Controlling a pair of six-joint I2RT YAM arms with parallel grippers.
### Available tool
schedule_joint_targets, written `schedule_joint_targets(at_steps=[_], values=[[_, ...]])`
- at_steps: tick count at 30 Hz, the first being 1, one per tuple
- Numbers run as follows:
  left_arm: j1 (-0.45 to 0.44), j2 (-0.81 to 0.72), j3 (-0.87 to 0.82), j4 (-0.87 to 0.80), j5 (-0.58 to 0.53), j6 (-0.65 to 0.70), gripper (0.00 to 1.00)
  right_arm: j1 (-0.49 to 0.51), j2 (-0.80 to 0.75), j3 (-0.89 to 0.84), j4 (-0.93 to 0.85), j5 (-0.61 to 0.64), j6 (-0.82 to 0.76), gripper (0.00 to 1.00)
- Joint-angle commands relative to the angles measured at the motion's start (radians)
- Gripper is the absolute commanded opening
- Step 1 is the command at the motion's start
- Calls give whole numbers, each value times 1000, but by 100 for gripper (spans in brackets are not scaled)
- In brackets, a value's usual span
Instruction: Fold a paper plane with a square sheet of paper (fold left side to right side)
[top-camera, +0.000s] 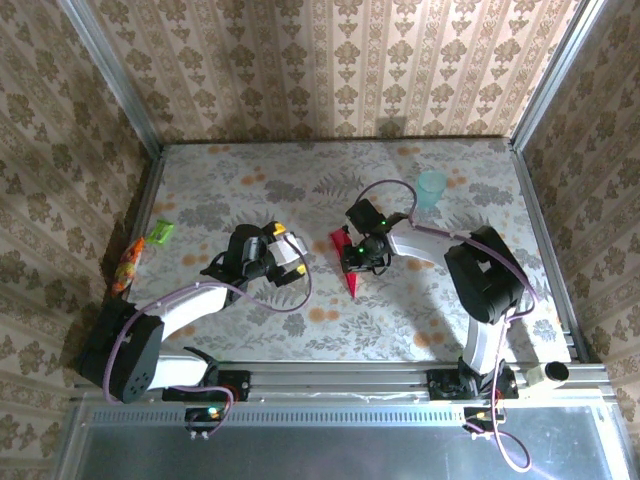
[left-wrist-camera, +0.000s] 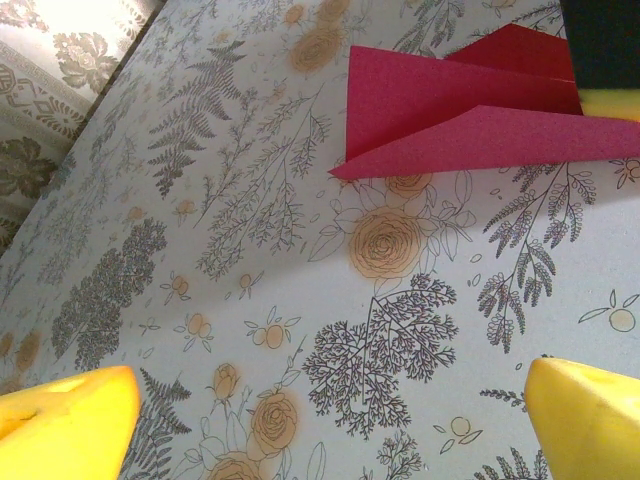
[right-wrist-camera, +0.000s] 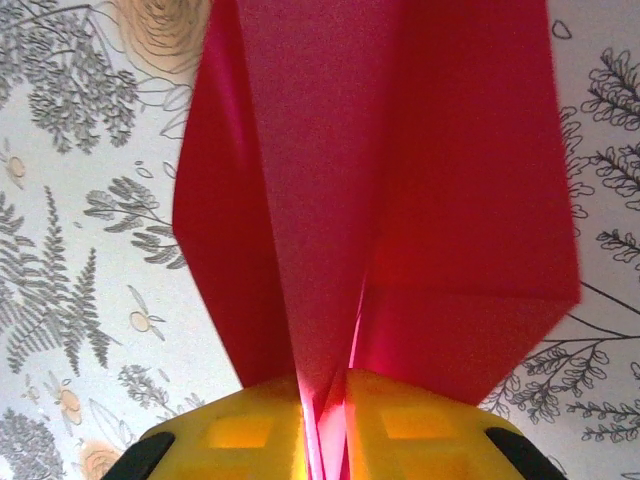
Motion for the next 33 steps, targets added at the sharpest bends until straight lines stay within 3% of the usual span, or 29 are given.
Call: schedule_joint_targets(at_steps=[1,17,23,33], values=[[-8,-17,23,-9,-3,22,100,13,27,30,-38,41,-9,18],[-13,-15,25,-12,-1,22,100,23,12,85,-76,93,25,6],[-19,-27,25,-8,6,17,100,-35,77,249,-257,242,99,4],[-41,-39,26,-15,6,24,100,-146,323,580,-426,316,112,4]])
